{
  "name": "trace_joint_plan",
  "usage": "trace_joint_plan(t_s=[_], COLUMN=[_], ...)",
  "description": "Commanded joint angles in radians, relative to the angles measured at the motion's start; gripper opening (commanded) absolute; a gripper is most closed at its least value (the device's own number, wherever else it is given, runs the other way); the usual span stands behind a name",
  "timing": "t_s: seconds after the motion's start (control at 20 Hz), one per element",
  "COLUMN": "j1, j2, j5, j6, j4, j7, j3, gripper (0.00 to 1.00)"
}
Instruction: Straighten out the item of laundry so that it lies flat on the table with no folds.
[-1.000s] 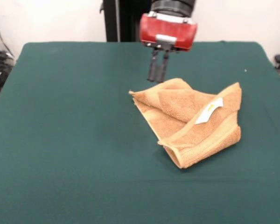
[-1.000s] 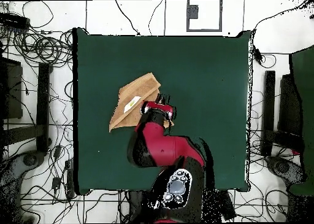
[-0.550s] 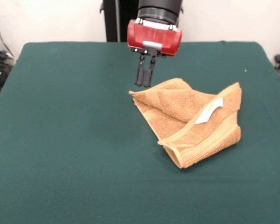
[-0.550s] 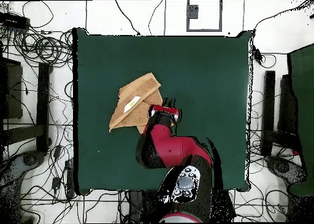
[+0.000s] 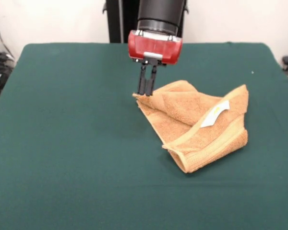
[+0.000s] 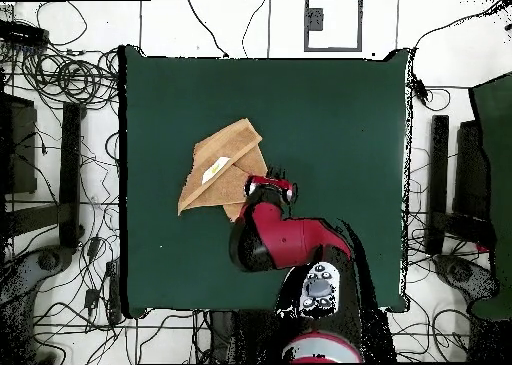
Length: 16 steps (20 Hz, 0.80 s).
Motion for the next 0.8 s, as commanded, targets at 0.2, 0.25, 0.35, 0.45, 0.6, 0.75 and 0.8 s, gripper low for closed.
trace_joint_plan(t_s=[0.2,0.25,0.35,0.45,0.6,0.75,0.8], j1=[-0.204,-0.219,-0.249,-0.269,-0.268,-0.268,-0.267], j2=[-0.029,-0.028,-0.026,-0.021,-0.023,-0.023,-0.023], j5=[-0.179,-0.187,-0.203,-0.224,-0.243,-0.258,-0.263], j6=[0.290,0.308,0.343,0.364,0.374,0.389,0.394], j4=[0.056,0.059,0.066,0.073,0.071,0.068,0.067], j7=[-0.120,-0.131,-0.152,-0.160,-0.140,-0.129,-0.125], j3=[0.410,0.426,0.458,0.477,0.480,0.484,0.485], gripper=[0.00,0.00,0.00,0.00,0.00,0.00,0.00])
